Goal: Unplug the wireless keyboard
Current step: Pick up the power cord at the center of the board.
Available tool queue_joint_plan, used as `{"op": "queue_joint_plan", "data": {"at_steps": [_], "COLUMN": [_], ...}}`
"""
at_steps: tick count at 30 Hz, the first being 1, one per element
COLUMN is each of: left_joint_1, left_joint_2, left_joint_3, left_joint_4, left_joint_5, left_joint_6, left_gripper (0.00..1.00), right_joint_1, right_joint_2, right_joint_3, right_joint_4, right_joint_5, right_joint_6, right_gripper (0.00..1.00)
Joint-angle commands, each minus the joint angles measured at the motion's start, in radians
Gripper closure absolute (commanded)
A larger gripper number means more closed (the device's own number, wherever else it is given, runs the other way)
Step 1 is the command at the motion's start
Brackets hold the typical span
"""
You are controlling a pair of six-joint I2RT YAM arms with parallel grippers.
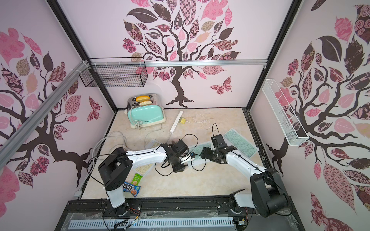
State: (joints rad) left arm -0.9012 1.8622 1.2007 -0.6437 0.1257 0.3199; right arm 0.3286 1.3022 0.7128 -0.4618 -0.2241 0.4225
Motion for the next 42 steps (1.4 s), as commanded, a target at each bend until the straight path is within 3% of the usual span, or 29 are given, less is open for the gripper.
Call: {"op": "queue_joint_plan", "data": {"at_steps": [1, 5, 16, 24, 32, 36, 42], "left_joint_1": [-0.004, -0.005, -0.025, -0.028, -0.028, -0.028, -0.028], "left_joint_2": [0.033, 0.067, 0.113, 0.137, 0.099, 0.073, 0.022], "left_joint_3": [0.005, 0.009, 0.036, 0.05, 0.067, 0.084, 0.105], "left_joint_4": [0.066, 0.075, 0.079, 0.065, 0.072, 0.068, 0.067], "left_joint_5": [-0.048, -0.109, -0.034, -0.044, -0.051, -0.048, -0.005], "left_joint_6": [0.001, 0.006, 0.003, 0.006, -0.011, -0.026, -0.054], "left_gripper": [0.6, 0.64, 0.67, 0.91, 1.0, 1.0, 1.0], "right_joint_1": [-0.011, -0.017, -0.05, -0.065, -0.079, -0.137, -0.319], "right_joint_2": [-0.03, -0.041, -0.061, -0.064, -0.063, -0.073, -0.08], "right_joint_3": [-0.003, -0.01, -0.015, -0.018, -0.016, -0.036, -0.123], "right_joint_4": [0.008, 0.005, 0.002, -0.001, 0.005, 0.031, 0.168], "right_joint_5": [-0.002, 0.001, 0.004, -0.001, -0.034, -0.11, -0.298], "right_joint_6": [-0.004, -0.003, -0.006, -0.011, 0.012, 0.064, 0.227], "right_gripper": [0.13, 0.14, 0.13, 0.13, 0.13, 0.12, 0.12]}}
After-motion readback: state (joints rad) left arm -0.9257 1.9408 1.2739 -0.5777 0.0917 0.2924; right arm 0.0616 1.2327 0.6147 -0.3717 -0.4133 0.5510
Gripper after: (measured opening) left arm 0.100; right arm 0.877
